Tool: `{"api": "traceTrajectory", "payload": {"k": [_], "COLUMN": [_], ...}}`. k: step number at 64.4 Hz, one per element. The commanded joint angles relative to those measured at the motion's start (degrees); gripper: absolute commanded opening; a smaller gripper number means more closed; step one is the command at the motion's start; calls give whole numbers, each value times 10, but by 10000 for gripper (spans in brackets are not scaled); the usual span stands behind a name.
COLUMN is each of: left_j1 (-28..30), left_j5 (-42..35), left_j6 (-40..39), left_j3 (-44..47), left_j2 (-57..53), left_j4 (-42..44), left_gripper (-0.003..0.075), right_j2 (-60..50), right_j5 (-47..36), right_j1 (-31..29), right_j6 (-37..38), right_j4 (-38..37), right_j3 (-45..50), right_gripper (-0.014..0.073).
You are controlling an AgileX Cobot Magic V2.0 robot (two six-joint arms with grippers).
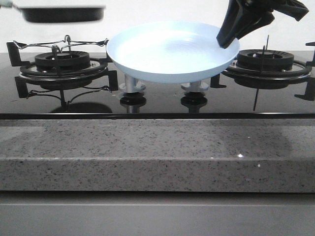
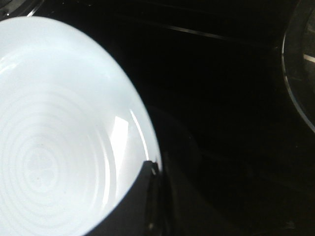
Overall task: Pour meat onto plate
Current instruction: 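Lift the frying pan by its green handle with the left gripper, then tilt the pan over the held plate to pour the meat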
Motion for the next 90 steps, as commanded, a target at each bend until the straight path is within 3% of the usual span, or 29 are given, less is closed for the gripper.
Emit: {"api": "traceTrajectory", "payload": {"k": [1,18,47,59,71,90], "left_j1": [1,-44,-206,-318,-408,-531], "left_j5": [33,21,-86,-145,-161,-191], "left_j6": [11,65,91,97,92,-17], "left_j3": [-23,-30,-34,-82,-131,-171], "left_j2": [-55,-121,-202,-221,-222,-222], "left_j4": [-86,-11,147,331,452,784], "left_gripper": [-20,-20,-20,-20,-20,-20], "right_j2": [-27,-27,-27,-27,-27,-27], "right_j5": [-28,-26,-26,-26,-26,-26], "right_j1": [-1,-1,-1,-1,-1,-1], "right_j6": [-5,-5,-5,-5,-5,-5], "right_j4": [17,17,17,17,17,17], "right_j3": [-15,-15,-15,-15,-15,-15], "right_gripper": [-60,-60,-60,-60,-60,-60]}}
